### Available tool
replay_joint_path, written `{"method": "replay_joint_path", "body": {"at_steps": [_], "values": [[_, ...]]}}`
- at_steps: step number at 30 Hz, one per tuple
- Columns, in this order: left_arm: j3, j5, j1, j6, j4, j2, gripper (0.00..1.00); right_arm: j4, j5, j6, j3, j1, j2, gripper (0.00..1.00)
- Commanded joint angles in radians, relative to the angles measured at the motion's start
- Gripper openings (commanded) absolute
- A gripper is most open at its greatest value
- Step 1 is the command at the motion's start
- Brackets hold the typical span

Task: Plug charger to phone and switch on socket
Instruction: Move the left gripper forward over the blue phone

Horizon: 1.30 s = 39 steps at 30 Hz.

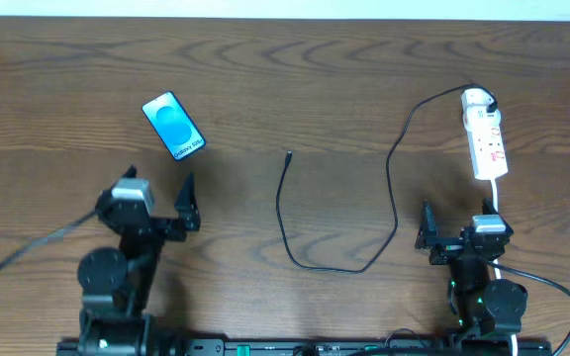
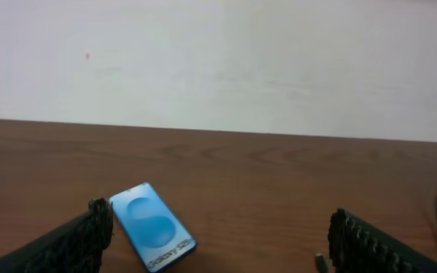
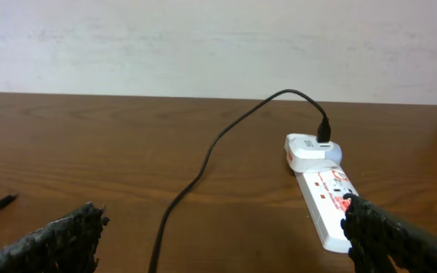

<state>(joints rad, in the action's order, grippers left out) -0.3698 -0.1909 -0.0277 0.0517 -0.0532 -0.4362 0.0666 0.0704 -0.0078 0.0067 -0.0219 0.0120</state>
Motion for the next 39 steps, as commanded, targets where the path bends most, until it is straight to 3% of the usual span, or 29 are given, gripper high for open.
{"method": "replay_joint_path", "body": {"at_steps": [1, 10, 20, 26, 33, 37, 39], "values": [[-0.116, -0.07, 0.005, 0.002, 0.013, -0.132, 0.92, 0.005, -0.005, 0.011, -0.001, 0.015, -0.006, 0.99], [-0.479, -0.094, 0.005, 0.002, 0.277, -0.521, 0.92, 0.005, -0.005, 0.011, -0.001, 0.015, -0.006, 0.99], [-1.058, -0.097, 0.005, -0.053, 0.813, -0.988, 0.92, 0.005, -0.005, 0.011, -0.001, 0.015, -0.006, 0.99], [-1.313, -0.095, 0.004, -0.089, 1.097, -1.18, 0.93, 0.005, -0.005, 0.011, -0.001, 0.015, -0.006, 0.99], [-1.342, -0.19, 0.002, -0.086, 1.125, -1.246, 0.92, 0.005, -0.005, 0.011, -0.001, 0.015, -0.006, 0.99], [-1.334, -0.167, 0.002, -0.079, 1.06, -1.257, 0.93, 0.005, -0.005, 0.011, -0.001, 0.015, -0.006, 0.99], [-1.334, -0.14, 0.002, -0.021, 1.021, -1.278, 0.92, 0.005, -0.005, 0.011, -0.001, 0.015, -0.006, 0.99]]}}
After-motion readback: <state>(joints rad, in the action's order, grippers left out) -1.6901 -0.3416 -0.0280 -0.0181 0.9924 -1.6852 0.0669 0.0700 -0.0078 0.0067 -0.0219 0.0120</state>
